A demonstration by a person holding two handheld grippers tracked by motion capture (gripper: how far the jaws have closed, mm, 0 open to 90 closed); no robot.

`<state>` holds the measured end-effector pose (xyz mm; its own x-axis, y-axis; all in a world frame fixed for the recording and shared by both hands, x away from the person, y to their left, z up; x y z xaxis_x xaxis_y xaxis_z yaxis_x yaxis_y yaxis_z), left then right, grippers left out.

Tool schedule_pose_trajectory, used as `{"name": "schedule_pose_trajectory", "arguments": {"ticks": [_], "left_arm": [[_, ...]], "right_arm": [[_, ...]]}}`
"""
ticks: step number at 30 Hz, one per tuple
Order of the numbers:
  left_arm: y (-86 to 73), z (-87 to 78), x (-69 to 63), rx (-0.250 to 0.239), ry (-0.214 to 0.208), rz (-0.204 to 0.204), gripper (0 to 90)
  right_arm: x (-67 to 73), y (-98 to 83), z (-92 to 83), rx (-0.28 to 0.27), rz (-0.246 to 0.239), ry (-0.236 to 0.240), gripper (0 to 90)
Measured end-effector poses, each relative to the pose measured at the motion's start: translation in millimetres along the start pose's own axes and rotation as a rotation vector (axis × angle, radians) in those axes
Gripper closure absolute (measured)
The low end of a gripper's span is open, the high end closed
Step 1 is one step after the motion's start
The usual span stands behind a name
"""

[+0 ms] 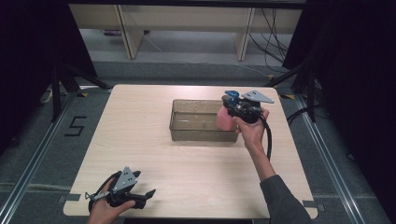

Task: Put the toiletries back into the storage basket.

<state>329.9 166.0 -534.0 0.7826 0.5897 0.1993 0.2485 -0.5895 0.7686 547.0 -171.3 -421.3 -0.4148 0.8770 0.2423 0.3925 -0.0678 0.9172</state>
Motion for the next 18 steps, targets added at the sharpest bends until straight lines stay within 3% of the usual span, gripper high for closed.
{"name": "schedule_pose_trajectory", "arguments": {"ticks": [2, 4, 6, 7, 12, 14, 16, 17, 18], "left_arm": [[0.3, 0.2, -2.7, -0.009, -0.010, -0.022, 14.9], [-0.3, -0.1, -0.4, 0.000, -0.002, -0.008, 14.9], [0.2, -0.2, 1.1, -0.003, -0.002, 0.010, 14.9], [0.7, 0.3, -2.0, -0.017, -0.011, -0.020, 14.9], [1.0, 0.3, -2.1, -0.018, -0.010, -0.024, 14.9], [0.0, -0.8, -1.2, -0.005, -0.015, -0.008, 14.9], [1.4, 0.3, -1.6, -0.021, -0.008, -0.025, 14.9], [0.7, -0.6, -0.5, -0.008, -0.007, -0.008, 14.9], [0.4, -0.8, -0.9, -0.008, -0.012, -0.009, 14.9]], "right_arm": [[-0.7, -0.7, -0.1, 0.000, -0.004, -0.002, 54.0], [-2.3, -1.7, 0.7, -0.001, -0.029, -0.005, 54.0], [-3.1, -3.3, 1.0, 0.006, -0.025, -0.007, 54.0], [-2.3, -4.8, 0.6, 0.015, -0.003, -0.006, 54.0], [-4.3, -8.0, 2.0, 0.023, -0.021, -0.009, 54.0], [-4.7, -9.6, 3.6, 0.014, -0.012, -0.002, 54.0], [-5.4, -11.8, 3.8, 0.026, -0.026, -0.009, 54.0], [-3.4, -13.9, 3.9, 0.033, 0.000, -0.008, 54.0], [-4.3, -14.7, 4.3, 0.037, -0.011, -0.014, 54.0]]}}
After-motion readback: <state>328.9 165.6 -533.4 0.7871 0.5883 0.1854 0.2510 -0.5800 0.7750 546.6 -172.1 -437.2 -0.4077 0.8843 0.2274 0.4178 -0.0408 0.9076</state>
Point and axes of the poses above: each handheld gripper's, and its own axes: z roughly forward along the jaws, y roughly out of its top, x roughly to its left, the point moved 6 cm from there along z, roughly forward along the jaws, and after that the axes turned 10 degrees about z, right-handed, at the moved point
